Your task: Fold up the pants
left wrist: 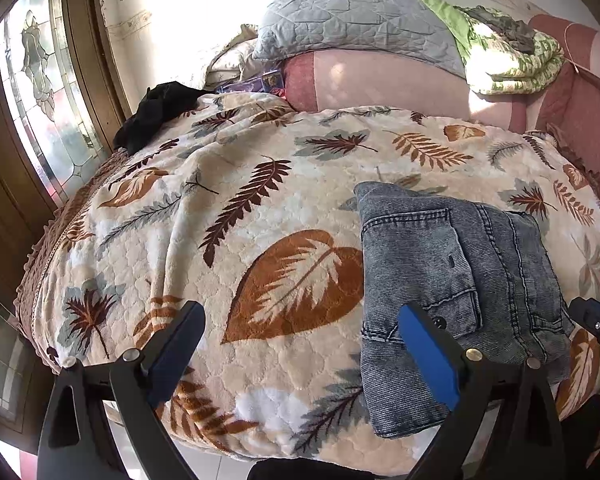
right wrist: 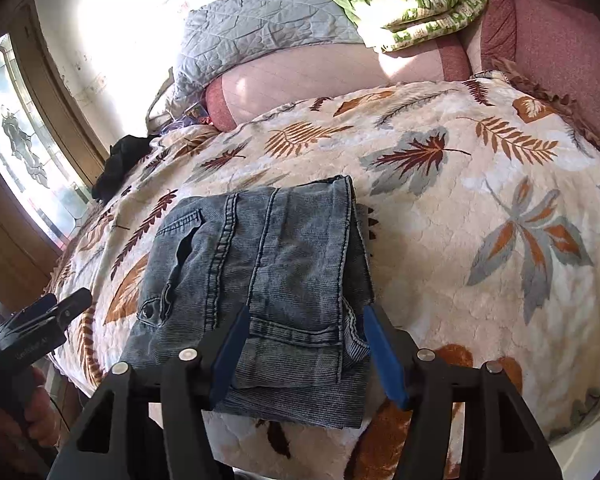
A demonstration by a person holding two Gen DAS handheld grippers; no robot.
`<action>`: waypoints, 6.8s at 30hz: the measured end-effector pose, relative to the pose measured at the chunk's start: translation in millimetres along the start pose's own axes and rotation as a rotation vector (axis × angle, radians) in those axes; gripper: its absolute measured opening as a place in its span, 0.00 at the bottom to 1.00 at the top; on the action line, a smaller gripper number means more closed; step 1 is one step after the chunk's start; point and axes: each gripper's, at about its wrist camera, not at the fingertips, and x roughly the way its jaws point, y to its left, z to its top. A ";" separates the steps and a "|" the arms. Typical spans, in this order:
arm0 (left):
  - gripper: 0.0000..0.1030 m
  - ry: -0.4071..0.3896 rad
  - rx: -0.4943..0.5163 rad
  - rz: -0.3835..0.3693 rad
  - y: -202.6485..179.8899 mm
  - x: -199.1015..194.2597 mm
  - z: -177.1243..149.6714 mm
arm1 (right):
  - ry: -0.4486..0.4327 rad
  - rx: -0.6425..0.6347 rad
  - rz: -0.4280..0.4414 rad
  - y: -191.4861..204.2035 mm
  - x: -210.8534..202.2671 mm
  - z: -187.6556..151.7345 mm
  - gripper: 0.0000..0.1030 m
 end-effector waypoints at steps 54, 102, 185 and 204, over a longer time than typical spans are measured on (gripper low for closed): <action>0.95 0.272 0.013 -0.444 -35.7 93.5 12.8 | 0.183 0.097 0.251 -33.6 75.4 16.6 0.65; 0.27 0.040 0.107 -0.380 -51.9 78.5 118.9 | -0.065 -0.119 0.186 27.2 43.3 101.9 0.32; 0.86 -0.271 -0.008 0.048 -7.6 -139.6 36.1 | -0.383 -0.202 -0.039 115.2 -143.1 21.3 0.69; 0.86 -0.249 -0.006 0.039 -8.2 -132.5 39.9 | -0.388 -0.217 -0.065 118.7 -135.7 21.1 0.69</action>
